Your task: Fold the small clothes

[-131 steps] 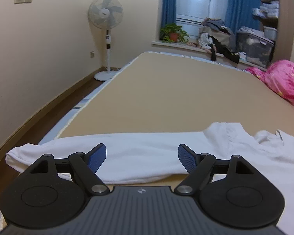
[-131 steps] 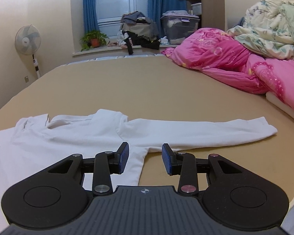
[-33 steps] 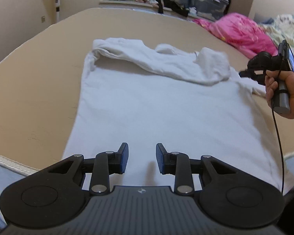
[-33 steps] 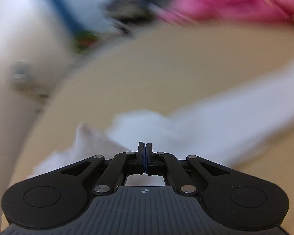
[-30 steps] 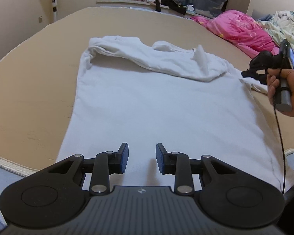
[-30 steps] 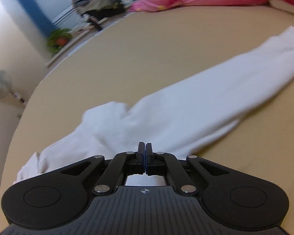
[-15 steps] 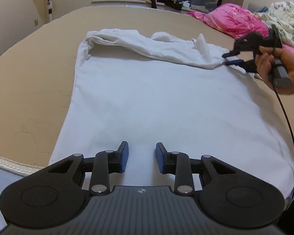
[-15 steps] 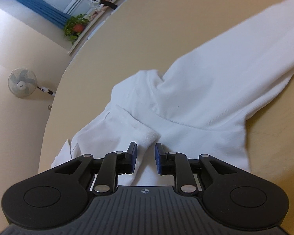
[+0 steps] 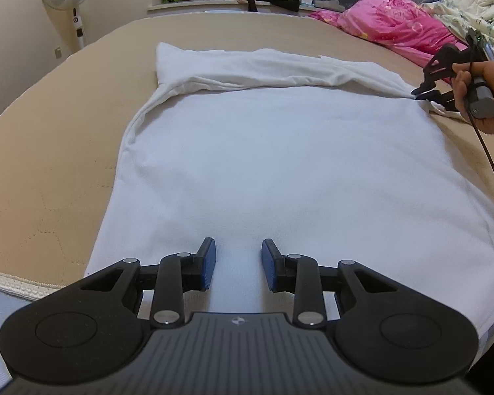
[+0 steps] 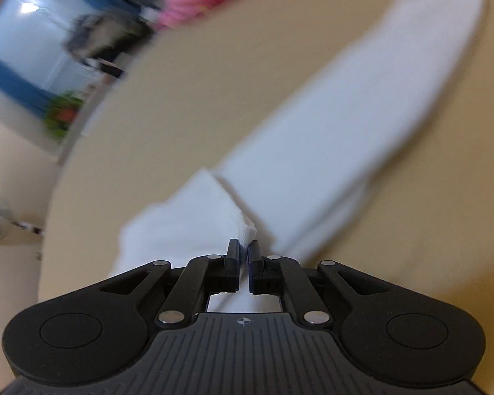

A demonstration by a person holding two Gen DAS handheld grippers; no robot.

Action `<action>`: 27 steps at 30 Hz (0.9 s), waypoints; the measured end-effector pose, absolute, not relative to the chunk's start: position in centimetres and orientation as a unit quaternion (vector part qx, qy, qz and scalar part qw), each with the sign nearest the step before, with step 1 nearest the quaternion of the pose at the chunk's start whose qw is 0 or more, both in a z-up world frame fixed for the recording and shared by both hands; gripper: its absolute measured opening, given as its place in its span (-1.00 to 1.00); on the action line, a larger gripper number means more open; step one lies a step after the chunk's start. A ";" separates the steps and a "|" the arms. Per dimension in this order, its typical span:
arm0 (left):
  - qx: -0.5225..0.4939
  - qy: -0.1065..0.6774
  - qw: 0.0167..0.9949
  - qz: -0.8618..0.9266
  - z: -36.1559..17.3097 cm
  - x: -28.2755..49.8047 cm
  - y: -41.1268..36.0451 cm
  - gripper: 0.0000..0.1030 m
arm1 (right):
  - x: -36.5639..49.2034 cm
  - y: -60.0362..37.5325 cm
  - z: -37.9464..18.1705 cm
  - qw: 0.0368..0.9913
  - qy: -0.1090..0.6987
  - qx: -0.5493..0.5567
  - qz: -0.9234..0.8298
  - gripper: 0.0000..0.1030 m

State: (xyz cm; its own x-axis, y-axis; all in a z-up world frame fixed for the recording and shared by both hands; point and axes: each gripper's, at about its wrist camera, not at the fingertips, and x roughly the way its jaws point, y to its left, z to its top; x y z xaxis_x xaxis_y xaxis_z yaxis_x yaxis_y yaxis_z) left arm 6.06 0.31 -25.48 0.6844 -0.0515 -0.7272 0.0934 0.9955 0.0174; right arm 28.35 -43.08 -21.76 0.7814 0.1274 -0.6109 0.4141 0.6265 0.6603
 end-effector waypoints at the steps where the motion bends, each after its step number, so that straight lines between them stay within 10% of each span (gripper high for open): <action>1: 0.025 0.395 0.917 -0.040 -25.5 6.0 0.3 -0.33 | 27.9 -43.1 -21.0 0.856 0.307 0.407 -0.093 -0.78; 27: 0.020 0.382 0.923 -0.045 -26.0 5.6 0.5 -0.33 | 27.2 -51.9 -21.9 0.862 0.273 0.417 -0.091 -0.69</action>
State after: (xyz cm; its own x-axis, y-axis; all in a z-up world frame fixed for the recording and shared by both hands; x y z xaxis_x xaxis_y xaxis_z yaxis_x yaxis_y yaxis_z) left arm 5.63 0.55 -25.97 0.7047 -0.0681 -0.7062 0.0989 0.9951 0.0028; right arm 27.16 -51.88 -21.94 0.8343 0.0702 -0.5468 0.3853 0.6351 0.6695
